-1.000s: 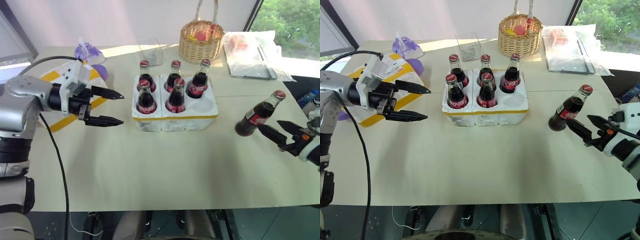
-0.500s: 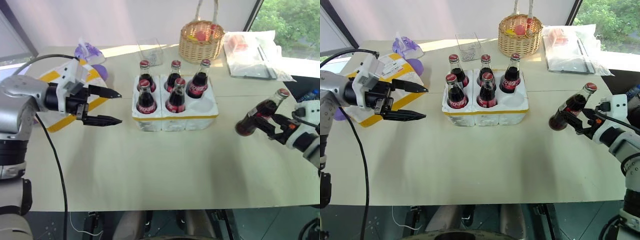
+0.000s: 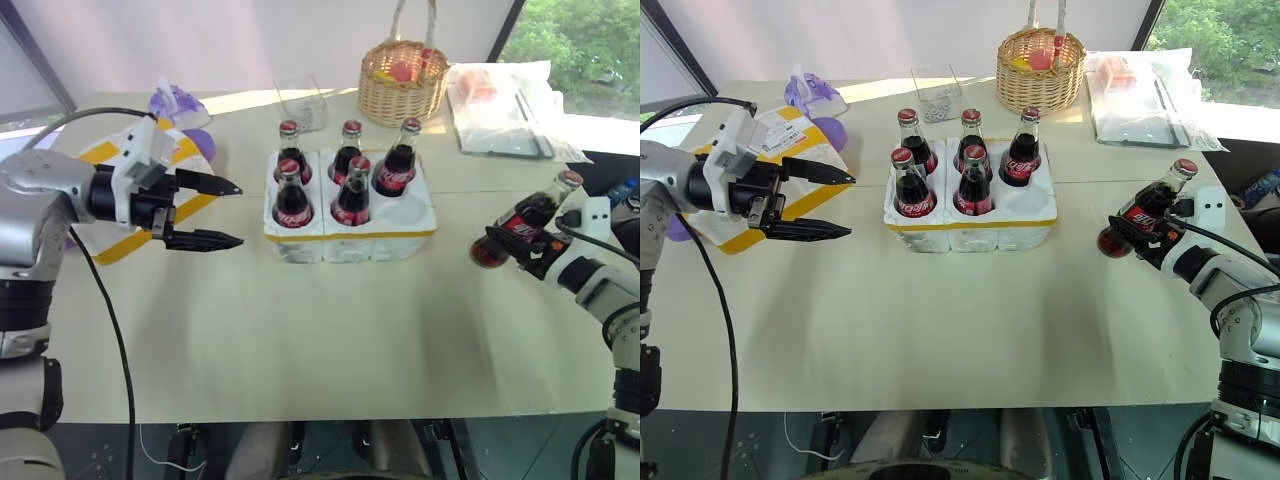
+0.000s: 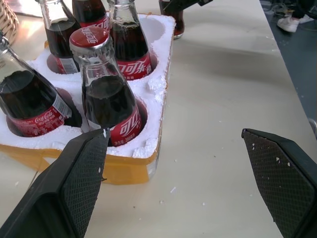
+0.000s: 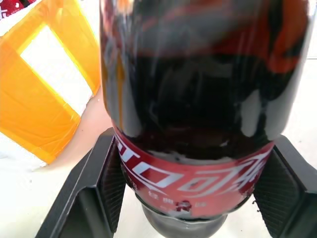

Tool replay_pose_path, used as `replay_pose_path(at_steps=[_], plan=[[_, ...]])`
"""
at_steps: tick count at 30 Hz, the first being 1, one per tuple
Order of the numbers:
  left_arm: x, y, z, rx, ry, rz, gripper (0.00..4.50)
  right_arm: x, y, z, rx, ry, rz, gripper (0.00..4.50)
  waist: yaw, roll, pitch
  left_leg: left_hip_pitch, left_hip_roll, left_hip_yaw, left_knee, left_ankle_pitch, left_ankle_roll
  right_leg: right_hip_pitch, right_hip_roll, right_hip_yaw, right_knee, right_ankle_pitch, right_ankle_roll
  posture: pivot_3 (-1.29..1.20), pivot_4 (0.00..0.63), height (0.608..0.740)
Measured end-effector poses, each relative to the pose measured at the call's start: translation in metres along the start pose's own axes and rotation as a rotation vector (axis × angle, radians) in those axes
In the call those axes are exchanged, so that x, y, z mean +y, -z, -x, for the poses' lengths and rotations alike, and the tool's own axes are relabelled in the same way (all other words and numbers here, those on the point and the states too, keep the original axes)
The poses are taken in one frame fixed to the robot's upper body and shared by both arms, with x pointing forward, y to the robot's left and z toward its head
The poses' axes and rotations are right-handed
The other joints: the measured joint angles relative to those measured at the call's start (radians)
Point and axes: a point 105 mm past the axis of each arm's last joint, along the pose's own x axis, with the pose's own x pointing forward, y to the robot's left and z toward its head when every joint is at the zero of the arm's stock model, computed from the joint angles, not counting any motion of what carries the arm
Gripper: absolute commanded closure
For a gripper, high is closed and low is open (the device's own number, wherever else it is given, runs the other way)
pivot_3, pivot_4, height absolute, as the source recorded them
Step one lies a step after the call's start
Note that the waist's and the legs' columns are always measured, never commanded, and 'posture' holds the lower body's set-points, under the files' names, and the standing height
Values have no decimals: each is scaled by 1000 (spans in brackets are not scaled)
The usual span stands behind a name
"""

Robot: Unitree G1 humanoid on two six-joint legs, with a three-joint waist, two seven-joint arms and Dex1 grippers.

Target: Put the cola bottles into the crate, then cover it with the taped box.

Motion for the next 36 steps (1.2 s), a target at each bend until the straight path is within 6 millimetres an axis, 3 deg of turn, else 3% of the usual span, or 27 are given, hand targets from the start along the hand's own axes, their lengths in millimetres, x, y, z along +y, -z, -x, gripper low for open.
replay_pose_path(at_steps=[7,10,12,18,21,23,27,36], plan=[[1,0,0,0,-7,0,0,10,0,1,1,-36,-1,1703,-3,1,0,0,0,0,0,0,0,-1,0,0,2,0,0,0,150,740],[1,0,0,0,-11,1,0,19,-11,-2,-23,-77,-14,1703,-6,1,1,0,0,0,0,0,0,-2,0,0,2,0,0,0,150,740],[2,1,1,-1,-14,4,0,29,-29,-7,-66,-122,-29,1703,-11,2,1,0,0,1,0,0,0,-2,0,0,2,0,0,0,150,740],[2,2,1,-2,-23,5,0,77,-111,-10,-282,-311,-4,1703,-23,3,2,-1,0,0,-3,0,0,-4,-1,0,2,0,0,0,150,740],[2,2,2,-3,-25,5,0,99,-131,-10,-320,-392,22,1703,-22,3,2,-1,0,0,-3,0,0,-4,-1,0,2,0,0,0,150,740],[2,1,2,-5,-31,4,0,115,-129,-14,-295,-445,61,1703,-22,3,2,-1,0,0,-3,0,0,-4,-1,0,2,0,0,0,150,740],[3,-1,6,-20,-52,0,0,136,-103,-30,-169,-520,119,1703,-21,3,2,-2,0,0,-1,0,0,-4,-1,0,2,0,0,0,150,740],[1,0,7,-13,-65,10,0,152,-75,-50,-37,-572,297,1703,-23,3,2,-2,-1,1,-2,0,0,-6,-1,-1,4,0,0,0,150,740]])
